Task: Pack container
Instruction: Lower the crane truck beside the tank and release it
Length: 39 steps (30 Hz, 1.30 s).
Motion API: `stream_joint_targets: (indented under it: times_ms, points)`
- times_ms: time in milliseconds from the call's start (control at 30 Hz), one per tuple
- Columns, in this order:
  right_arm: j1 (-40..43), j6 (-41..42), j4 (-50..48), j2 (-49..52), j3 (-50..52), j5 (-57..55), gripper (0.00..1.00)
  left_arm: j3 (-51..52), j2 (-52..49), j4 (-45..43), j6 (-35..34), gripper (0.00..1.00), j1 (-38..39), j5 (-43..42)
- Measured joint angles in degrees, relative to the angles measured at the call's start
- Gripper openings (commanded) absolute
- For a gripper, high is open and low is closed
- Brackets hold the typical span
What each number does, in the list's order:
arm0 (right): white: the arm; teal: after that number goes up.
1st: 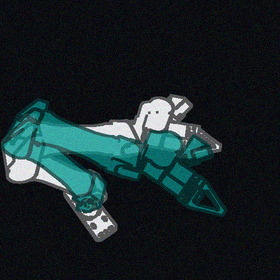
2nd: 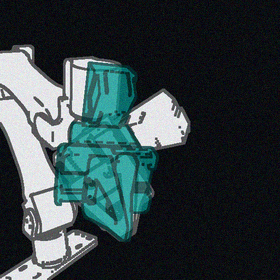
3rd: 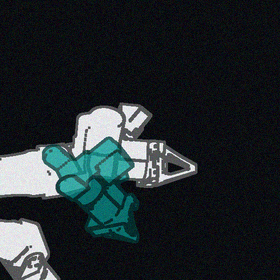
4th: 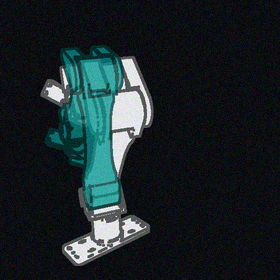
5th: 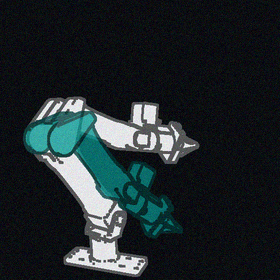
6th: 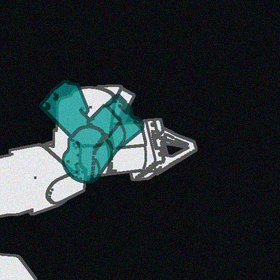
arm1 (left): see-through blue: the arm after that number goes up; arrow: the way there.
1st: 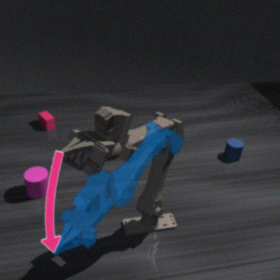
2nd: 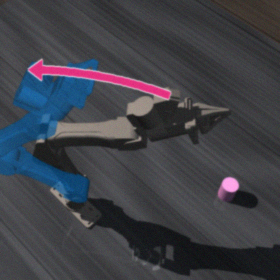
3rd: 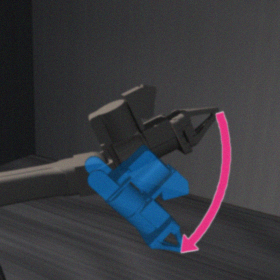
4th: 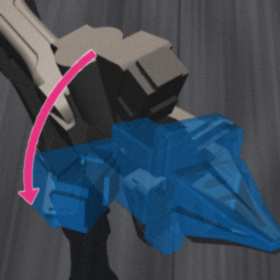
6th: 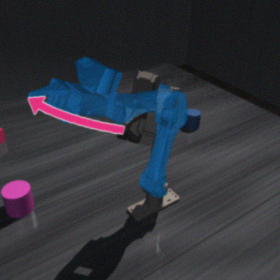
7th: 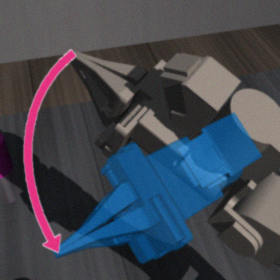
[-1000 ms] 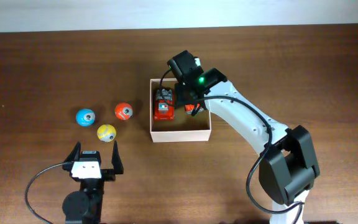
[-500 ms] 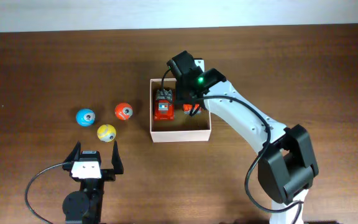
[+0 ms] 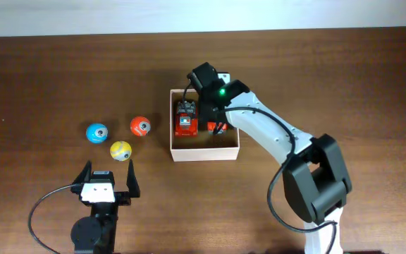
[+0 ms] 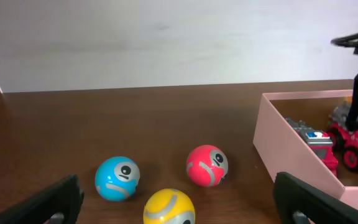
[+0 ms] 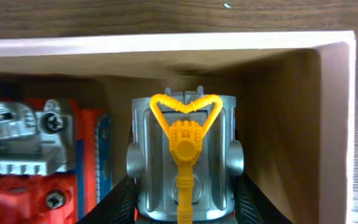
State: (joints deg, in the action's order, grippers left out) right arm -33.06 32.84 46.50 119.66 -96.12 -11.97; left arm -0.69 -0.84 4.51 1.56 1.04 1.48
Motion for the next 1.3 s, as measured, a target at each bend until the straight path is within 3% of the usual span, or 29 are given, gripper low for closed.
stream_joint_targets:
  times_ms: [100,267,333,733,1033,1167,1300]
  points:
    - [0.0,0.0,-0.9,0.1,0.0,0.0,0.39,0.0,0.0,0.0,0.0,0.99,0.0,0.0]
    - [0.0,-0.7,-2.4,0.2,0.0,0.0,0.67,0.0,0.0,0.0,0.0,0.99,0.0,0.0]
    - [0.0,-1.5,-2.9,0.2,0.0,0.0,0.71,0.0,0.0,0.0,0.0,0.99,0.0,0.0]
    - [0.0,-5.0,-3.7,0.2,0.0,0.0,0.72,0.0,0.0,0.0,0.0,0.99,0.0,0.0]
    - [0.0,-12.3,-0.2,-0.6,-0.8,0.0,0.74,0.0,0.0,0.0,0.0,0.99,0.0,0.0]
    - [0.0,-13.9,3.5,-4.1,-3.1,-0.7,0.79,0.0,0.0,0.0,0.0,0.99,0.0,0.0]
    - [1.0,-14.9,7.6,-13.8,-7.6,-5.0,0.86,0.0,0.0,0.0,0.0,0.99,0.0,0.0]
